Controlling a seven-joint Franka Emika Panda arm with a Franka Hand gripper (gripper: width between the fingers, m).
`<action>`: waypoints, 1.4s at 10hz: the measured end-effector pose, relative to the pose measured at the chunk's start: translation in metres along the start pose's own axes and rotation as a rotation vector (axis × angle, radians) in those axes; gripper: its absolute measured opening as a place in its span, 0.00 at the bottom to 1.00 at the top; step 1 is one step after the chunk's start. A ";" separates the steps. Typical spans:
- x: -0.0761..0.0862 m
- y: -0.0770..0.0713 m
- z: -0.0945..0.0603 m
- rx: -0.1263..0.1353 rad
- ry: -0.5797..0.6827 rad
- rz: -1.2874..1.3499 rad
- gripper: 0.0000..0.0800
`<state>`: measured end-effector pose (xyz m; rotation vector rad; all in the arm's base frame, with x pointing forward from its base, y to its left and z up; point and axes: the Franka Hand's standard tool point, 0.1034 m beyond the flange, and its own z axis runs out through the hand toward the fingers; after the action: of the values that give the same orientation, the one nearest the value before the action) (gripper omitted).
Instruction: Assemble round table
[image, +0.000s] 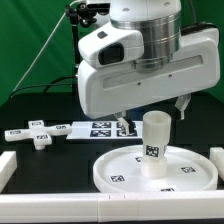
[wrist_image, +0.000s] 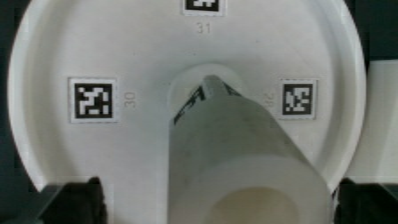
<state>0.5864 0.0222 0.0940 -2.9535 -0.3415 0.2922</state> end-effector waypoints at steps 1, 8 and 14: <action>0.000 -0.002 0.001 0.000 -0.002 -0.003 0.67; 0.001 -0.003 0.002 0.004 0.039 0.199 0.51; -0.006 -0.010 0.003 0.020 0.154 0.747 0.51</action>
Offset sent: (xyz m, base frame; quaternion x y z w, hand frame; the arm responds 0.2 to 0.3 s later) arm 0.0000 0.0000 0.0000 0.0000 0.0000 0.0000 1.0000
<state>0.5776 0.0304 0.0943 -2.9252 0.7899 0.1385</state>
